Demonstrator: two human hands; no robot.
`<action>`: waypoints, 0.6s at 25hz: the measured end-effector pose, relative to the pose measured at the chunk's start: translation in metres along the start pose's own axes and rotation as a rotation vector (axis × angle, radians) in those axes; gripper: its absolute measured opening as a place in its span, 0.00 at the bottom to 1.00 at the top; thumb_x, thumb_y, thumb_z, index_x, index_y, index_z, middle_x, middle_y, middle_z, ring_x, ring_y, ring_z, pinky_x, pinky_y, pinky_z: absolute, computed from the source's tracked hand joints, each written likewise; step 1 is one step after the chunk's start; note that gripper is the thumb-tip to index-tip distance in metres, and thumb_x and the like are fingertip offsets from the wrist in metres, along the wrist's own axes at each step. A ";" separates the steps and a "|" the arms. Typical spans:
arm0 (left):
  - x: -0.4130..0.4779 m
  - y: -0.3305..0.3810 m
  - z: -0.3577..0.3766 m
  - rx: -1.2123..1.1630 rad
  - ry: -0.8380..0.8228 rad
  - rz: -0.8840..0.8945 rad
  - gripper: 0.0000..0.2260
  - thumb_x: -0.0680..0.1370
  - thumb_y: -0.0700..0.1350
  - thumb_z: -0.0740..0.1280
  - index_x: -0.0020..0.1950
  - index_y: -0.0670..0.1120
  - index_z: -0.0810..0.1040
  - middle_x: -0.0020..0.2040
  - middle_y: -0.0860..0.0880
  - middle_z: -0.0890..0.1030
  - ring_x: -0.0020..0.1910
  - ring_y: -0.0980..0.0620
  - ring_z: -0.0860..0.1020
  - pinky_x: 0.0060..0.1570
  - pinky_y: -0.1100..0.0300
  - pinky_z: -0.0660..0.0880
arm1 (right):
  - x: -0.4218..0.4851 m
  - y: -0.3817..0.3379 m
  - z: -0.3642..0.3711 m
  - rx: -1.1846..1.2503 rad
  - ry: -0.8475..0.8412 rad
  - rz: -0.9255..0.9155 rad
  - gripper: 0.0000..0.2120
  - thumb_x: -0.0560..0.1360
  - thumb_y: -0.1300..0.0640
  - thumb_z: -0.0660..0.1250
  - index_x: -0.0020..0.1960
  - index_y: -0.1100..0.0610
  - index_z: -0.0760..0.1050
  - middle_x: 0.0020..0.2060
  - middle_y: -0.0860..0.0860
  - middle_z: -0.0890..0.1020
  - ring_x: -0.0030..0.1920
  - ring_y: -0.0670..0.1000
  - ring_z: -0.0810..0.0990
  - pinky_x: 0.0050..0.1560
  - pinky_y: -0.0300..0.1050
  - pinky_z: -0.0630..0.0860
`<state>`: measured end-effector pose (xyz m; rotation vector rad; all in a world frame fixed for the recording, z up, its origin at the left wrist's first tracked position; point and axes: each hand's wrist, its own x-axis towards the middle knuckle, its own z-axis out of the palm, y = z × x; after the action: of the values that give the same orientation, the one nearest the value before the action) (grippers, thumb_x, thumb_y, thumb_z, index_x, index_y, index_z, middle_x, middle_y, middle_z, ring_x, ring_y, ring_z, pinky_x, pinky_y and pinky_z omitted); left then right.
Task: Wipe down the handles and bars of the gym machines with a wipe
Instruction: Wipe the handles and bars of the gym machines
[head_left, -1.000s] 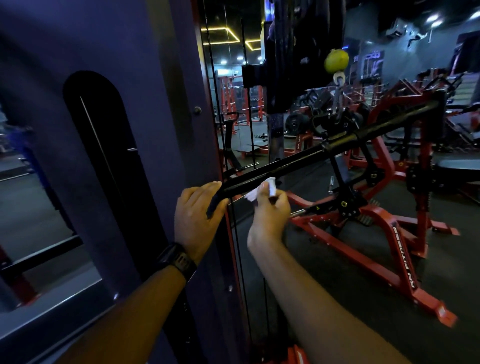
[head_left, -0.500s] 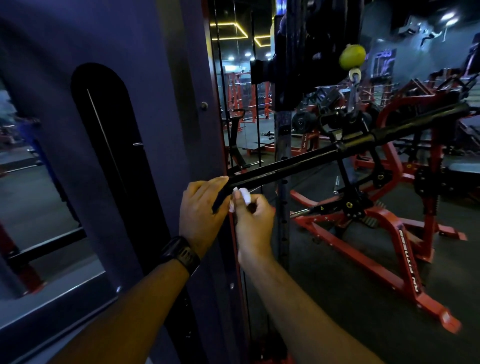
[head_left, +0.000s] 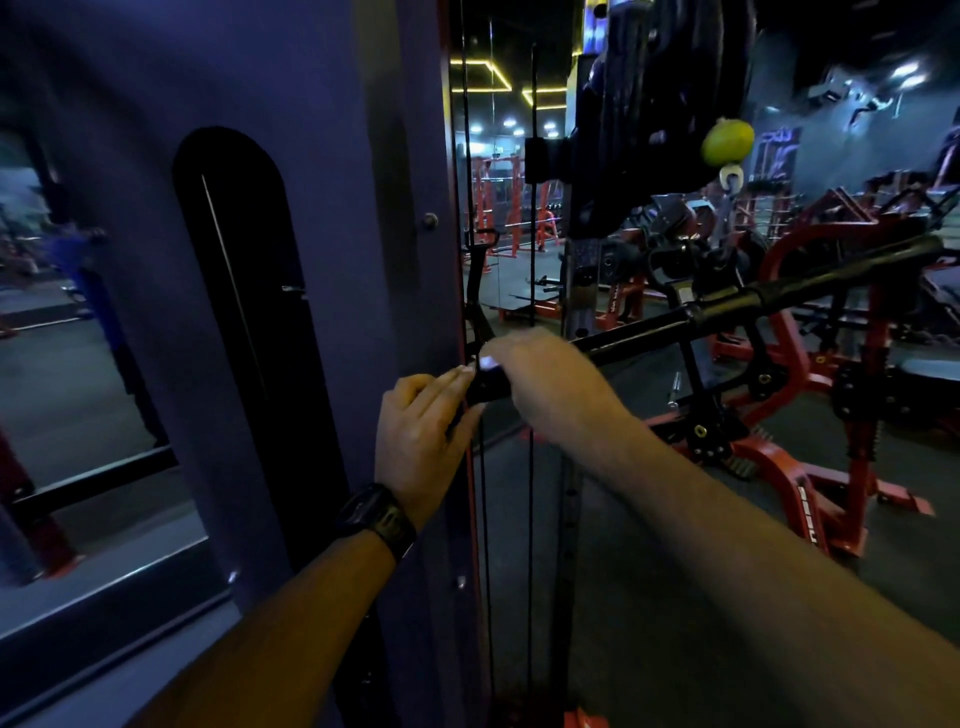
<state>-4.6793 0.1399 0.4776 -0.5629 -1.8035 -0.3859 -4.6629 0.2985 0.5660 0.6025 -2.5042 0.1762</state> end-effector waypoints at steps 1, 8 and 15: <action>-0.001 0.002 0.001 0.014 0.001 0.007 0.17 0.77 0.48 0.67 0.62 0.41 0.80 0.56 0.48 0.83 0.50 0.51 0.72 0.49 0.59 0.66 | -0.002 0.005 -0.003 0.028 0.035 0.070 0.09 0.76 0.62 0.66 0.54 0.53 0.75 0.49 0.50 0.80 0.53 0.52 0.78 0.55 0.48 0.76; -0.005 0.008 0.006 0.056 0.002 0.032 0.16 0.77 0.49 0.66 0.61 0.42 0.80 0.56 0.49 0.83 0.50 0.50 0.73 0.48 0.56 0.66 | -0.008 0.015 -0.024 -0.032 -0.100 0.066 0.07 0.77 0.60 0.67 0.54 0.54 0.75 0.51 0.52 0.80 0.53 0.53 0.79 0.55 0.48 0.76; 0.001 0.006 0.010 0.040 0.049 -0.006 0.17 0.77 0.49 0.67 0.61 0.41 0.80 0.55 0.49 0.83 0.48 0.50 0.73 0.47 0.55 0.69 | -0.016 0.024 -0.028 -0.072 -0.029 0.101 0.13 0.75 0.65 0.66 0.58 0.56 0.74 0.54 0.54 0.79 0.57 0.55 0.78 0.56 0.50 0.76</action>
<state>-4.6843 0.1508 0.4756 -0.5158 -1.7621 -0.3642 -4.6482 0.3328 0.5808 0.4529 -2.5582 0.1145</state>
